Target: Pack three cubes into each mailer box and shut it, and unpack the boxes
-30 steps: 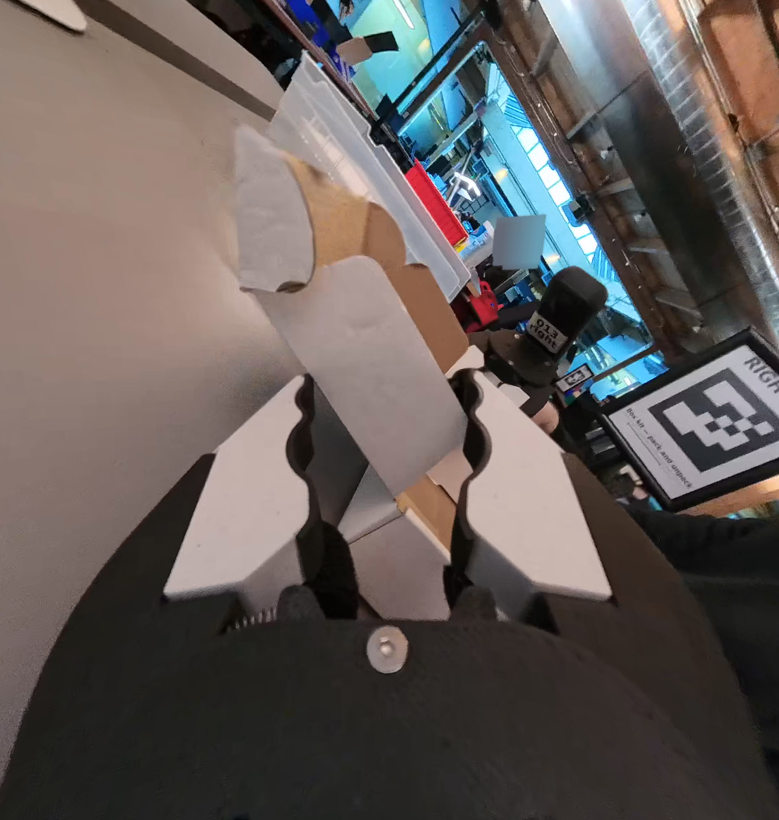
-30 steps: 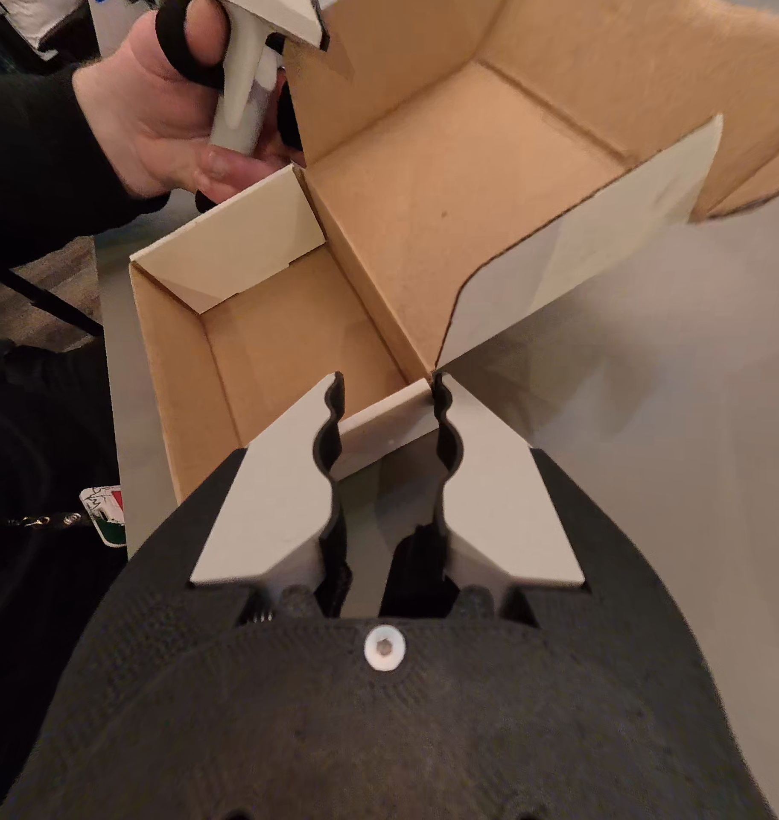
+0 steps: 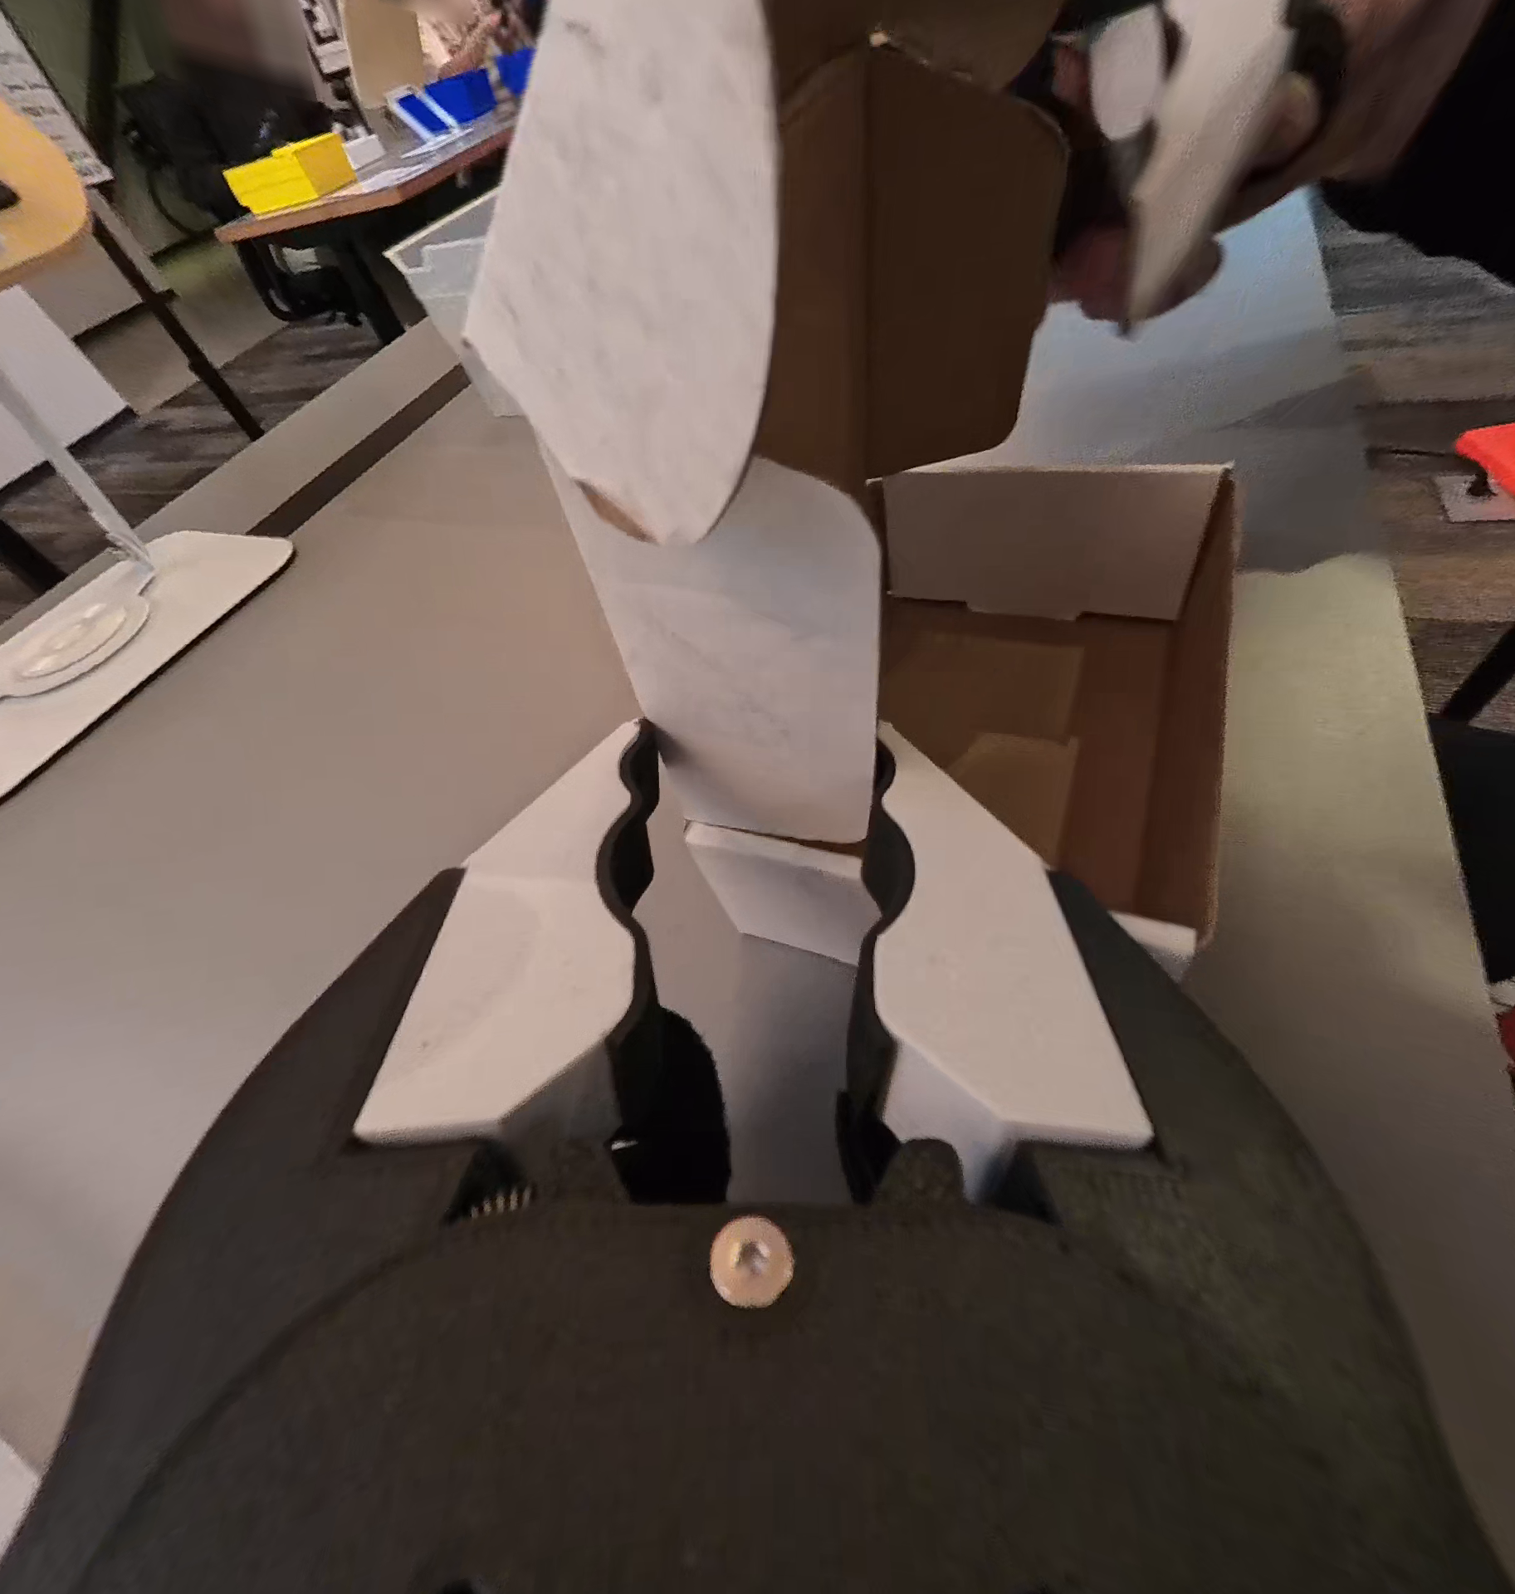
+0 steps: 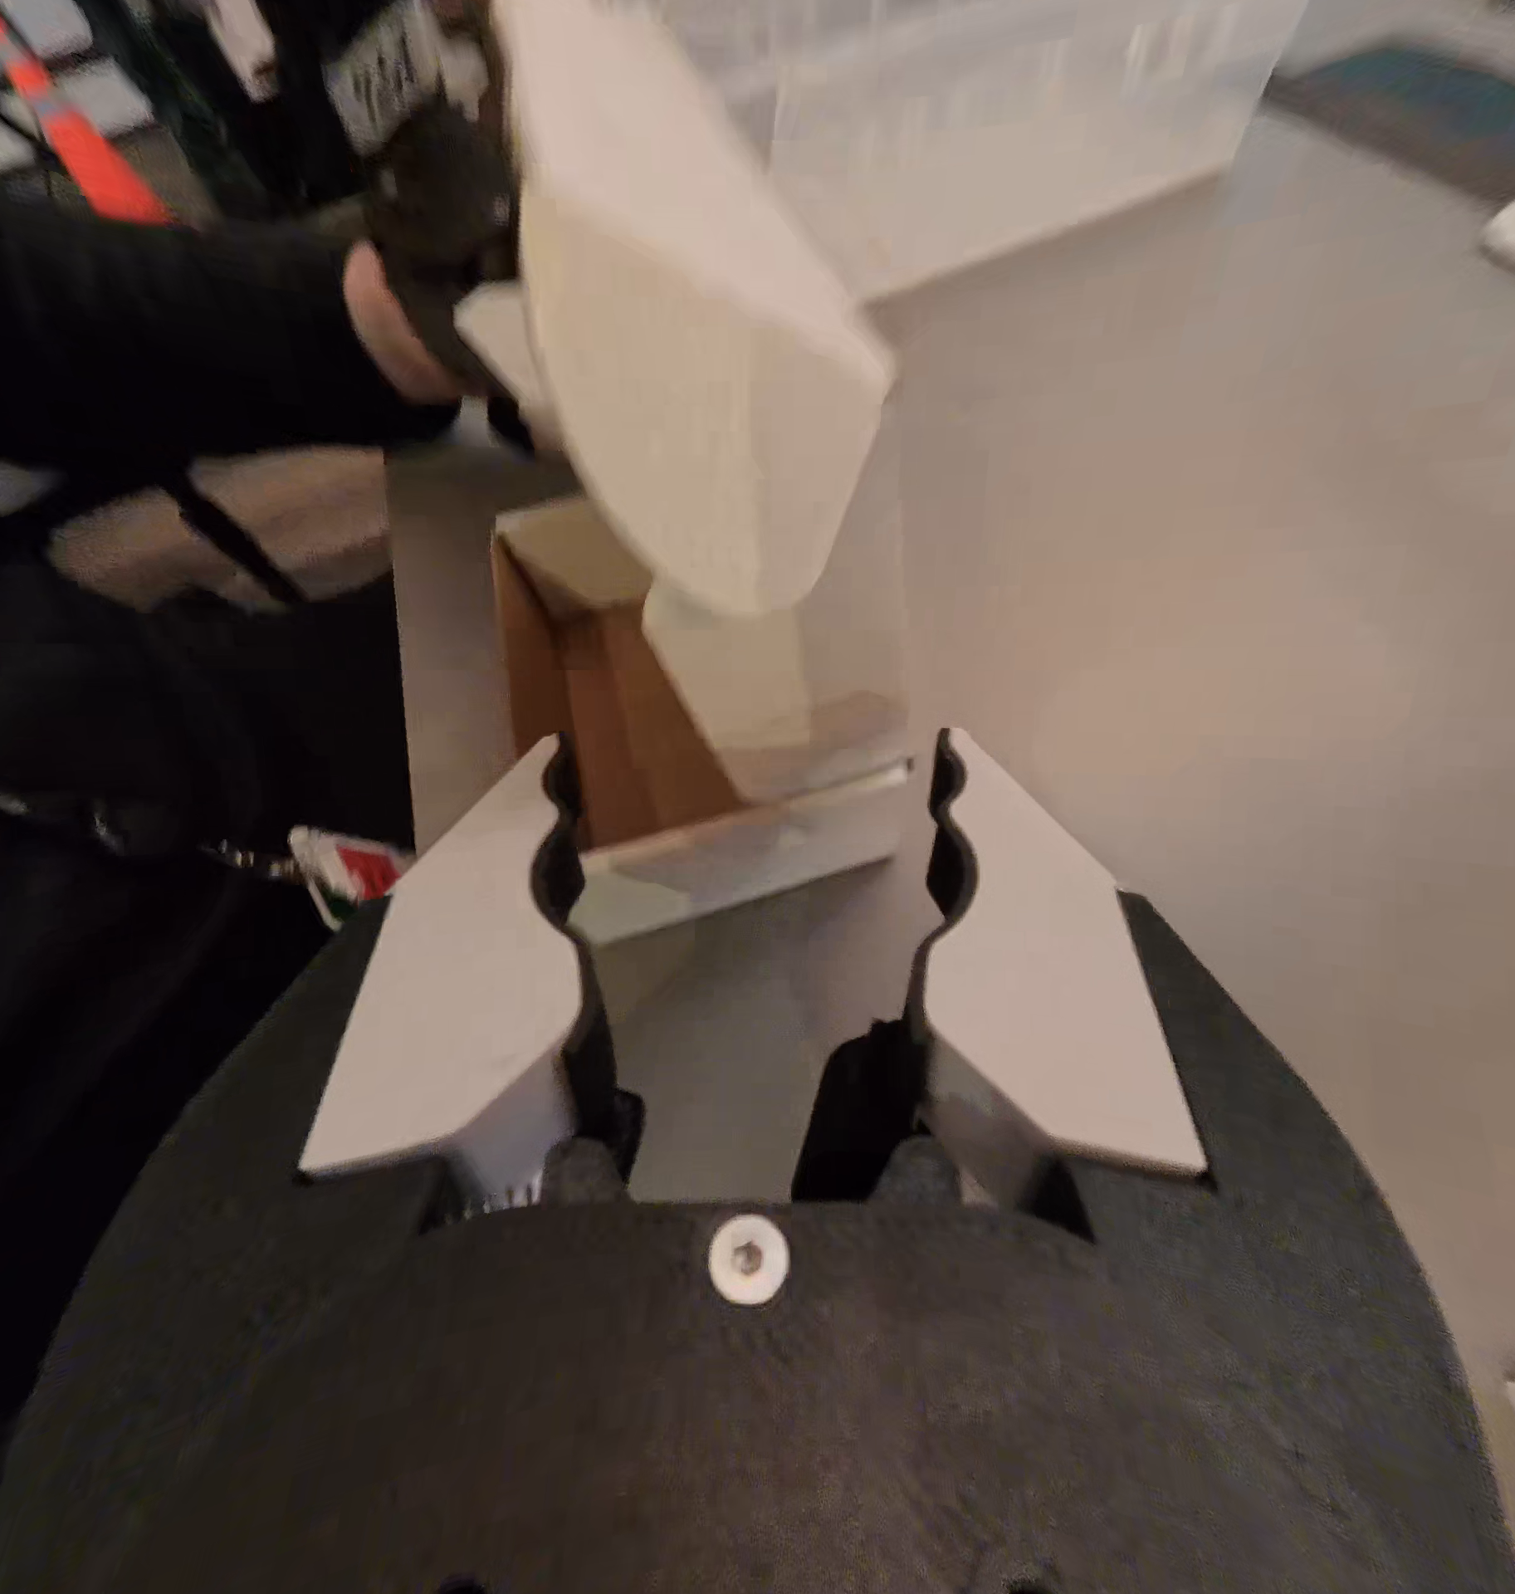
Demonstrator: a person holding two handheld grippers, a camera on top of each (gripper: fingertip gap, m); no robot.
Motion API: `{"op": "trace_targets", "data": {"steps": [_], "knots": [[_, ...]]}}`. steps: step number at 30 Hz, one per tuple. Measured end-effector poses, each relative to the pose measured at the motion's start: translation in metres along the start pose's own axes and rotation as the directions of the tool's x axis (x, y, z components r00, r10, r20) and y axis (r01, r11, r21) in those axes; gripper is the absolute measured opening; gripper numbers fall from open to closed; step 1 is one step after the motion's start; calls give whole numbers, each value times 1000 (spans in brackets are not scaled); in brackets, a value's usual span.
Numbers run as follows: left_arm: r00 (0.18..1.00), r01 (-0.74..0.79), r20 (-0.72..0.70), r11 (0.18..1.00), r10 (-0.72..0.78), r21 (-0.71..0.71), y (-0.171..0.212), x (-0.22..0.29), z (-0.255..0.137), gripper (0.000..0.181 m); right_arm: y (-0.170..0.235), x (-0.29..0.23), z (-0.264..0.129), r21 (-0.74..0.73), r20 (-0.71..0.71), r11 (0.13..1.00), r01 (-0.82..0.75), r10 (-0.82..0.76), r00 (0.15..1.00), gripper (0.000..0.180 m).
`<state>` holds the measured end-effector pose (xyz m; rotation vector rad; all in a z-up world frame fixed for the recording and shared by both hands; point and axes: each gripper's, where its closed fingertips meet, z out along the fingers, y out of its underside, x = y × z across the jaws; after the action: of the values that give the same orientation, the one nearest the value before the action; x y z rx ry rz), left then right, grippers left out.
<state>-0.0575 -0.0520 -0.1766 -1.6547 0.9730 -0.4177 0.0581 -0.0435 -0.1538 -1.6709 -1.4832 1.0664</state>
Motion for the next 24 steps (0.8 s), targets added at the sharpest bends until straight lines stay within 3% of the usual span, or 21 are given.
{"op": "trace_targets", "data": {"steps": [2,5,11,14,19,24], "knots": [[1000,-21,7,1000,21,-16,2,0,0,45,-14,7,-2,47,-29,999,15,-14,999,61],[999,-30,39,998,31,-47,3,-1,2,45,-19,14,4,44,-76,996,78,-75,994,50],[981,-46,181,993,66,-110,5,-5,1,41,-14,7,8,28,-161,991,130,-124,979,49],[979,-91,168,986,114,-138,7,2,0,44,-10,4,7,12,-214,984,180,-173,961,50],[992,-96,59,980,107,-172,10,23,-2,76,-4,-2,7,-7,-270,972,235,-228,935,50],[998,31,62,983,-20,-183,9,26,-5,73,-4,-6,8,-8,-286,969,247,-238,928,49]]}}
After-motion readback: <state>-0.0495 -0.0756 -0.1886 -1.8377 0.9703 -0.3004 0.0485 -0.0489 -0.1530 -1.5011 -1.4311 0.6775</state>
